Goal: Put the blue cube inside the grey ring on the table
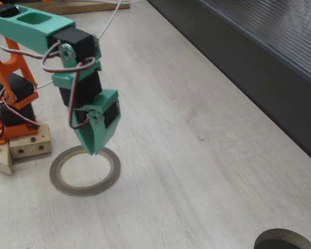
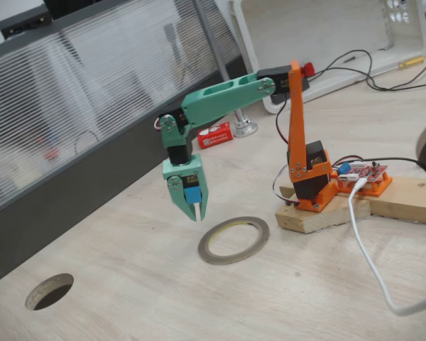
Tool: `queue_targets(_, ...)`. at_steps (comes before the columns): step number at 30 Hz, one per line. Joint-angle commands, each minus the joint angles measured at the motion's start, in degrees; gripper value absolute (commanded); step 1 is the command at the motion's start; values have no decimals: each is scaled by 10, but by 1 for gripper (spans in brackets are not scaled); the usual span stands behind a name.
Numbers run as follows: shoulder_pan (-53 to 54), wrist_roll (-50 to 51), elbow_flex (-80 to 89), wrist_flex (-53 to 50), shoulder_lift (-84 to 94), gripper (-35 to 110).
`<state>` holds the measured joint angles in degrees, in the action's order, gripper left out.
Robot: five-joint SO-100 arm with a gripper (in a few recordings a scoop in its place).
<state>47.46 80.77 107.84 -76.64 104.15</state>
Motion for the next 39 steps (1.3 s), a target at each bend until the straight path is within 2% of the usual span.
queue_targets(1,4,7,35,-6,46,0)
queue_targets(15,4,7,202,-6,108,0)
queue_targets(39,10,8,271,16,121,0)
